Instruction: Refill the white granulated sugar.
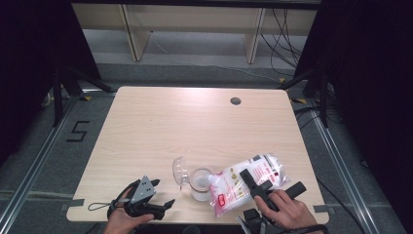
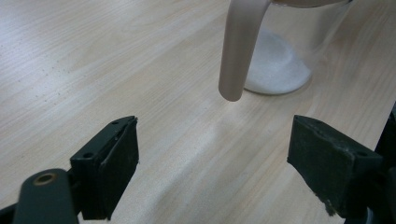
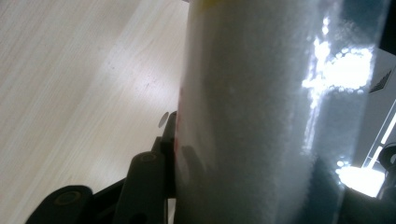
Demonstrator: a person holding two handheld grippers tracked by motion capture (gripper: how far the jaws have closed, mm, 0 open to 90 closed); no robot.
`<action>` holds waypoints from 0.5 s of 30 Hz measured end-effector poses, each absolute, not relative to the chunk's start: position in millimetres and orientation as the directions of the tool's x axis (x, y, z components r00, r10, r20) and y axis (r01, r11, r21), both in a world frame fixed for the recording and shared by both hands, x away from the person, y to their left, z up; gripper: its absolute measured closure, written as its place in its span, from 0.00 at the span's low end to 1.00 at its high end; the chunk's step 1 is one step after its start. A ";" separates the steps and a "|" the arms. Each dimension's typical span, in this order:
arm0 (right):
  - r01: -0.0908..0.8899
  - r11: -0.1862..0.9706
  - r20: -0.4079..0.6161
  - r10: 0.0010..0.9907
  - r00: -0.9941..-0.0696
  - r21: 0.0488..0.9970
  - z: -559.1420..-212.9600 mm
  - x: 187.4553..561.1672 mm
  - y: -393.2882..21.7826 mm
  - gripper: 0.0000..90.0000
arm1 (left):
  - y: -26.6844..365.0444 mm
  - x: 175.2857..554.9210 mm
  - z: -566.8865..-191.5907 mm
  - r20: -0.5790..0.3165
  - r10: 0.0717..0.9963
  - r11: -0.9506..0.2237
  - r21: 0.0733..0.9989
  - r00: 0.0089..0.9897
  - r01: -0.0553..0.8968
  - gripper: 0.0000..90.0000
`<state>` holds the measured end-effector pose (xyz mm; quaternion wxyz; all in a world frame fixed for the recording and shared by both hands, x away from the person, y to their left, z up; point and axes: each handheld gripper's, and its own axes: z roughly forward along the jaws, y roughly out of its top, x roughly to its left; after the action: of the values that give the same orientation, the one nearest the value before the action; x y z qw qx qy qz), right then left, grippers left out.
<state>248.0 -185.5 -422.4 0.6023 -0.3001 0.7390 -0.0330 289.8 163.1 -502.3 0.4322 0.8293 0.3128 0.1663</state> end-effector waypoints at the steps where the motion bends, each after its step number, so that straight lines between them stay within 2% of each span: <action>1: -0.414 0.807 -0.864 -0.495 -0.088 -0.420 -421.5 248.7 -184.6 0.70 | 163.1 289.8 -502.3 0.005 0.662 -0.431 0.821 0.749 0.375 0.18; 15: -0.396 0.808 -0.858 -0.506 -0.086 -0.437 -421.9 247.5 -185.6 0.70 | 162.6 289.7 -502.5 -0.001 0.668 -0.419 0.825 0.744 0.378 0.18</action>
<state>247.5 -185.6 -421.9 0.6025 -0.3067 0.7354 -0.0458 289.7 162.6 -502.5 0.4360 0.8259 0.3164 0.1663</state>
